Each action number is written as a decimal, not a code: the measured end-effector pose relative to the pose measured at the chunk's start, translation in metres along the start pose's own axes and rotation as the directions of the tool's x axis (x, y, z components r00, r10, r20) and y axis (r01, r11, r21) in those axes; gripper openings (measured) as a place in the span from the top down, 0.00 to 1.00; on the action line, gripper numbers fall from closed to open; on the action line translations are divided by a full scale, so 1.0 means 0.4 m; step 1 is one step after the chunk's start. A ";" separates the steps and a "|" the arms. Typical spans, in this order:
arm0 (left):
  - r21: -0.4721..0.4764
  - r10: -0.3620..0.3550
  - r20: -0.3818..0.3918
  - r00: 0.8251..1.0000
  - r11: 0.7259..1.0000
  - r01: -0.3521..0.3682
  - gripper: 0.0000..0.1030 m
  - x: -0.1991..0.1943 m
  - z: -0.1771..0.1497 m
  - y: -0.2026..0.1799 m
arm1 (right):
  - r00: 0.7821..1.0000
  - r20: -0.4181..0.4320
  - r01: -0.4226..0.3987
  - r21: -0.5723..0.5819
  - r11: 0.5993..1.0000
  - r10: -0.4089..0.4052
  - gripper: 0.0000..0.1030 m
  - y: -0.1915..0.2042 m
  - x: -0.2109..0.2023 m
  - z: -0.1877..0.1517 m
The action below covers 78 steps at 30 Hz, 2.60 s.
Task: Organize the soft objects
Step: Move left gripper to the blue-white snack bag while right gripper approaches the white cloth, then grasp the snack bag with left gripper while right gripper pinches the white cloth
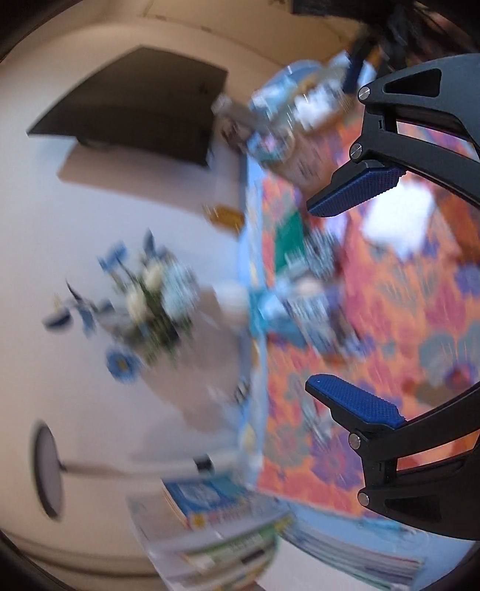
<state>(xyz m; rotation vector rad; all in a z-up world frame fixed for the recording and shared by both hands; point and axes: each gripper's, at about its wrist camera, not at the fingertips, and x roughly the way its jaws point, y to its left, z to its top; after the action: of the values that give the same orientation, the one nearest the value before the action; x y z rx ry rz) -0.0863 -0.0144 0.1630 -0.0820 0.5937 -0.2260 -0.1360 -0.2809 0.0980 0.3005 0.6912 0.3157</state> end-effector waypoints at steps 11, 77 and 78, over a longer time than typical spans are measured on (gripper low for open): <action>-0.124 -0.068 -0.159 0.985 0.991 0.048 0.12 0.194 -0.211 0.216 | 0.984 -0.148 -0.108 -0.037 0.993 0.102 0.02 0.075 0.288 -0.061; -0.031 -0.071 -0.056 0.996 0.997 0.069 0.49 0.399 -0.110 0.090 | 0.961 -0.210 0.118 -0.266 0.957 -0.178 0.92 0.019 0.384 -0.117; -0.043 -0.082 -0.052 0.995 0.996 0.080 0.49 0.396 -0.110 0.095 | 0.966 -0.196 0.114 -0.254 0.960 -0.167 0.92 0.019 0.376 -0.112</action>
<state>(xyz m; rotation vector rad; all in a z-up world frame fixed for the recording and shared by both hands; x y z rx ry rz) 0.0235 -0.0149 0.0351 -0.1398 0.6492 -0.2960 -0.0576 -0.2094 -0.0180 -0.0166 0.8749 0.2948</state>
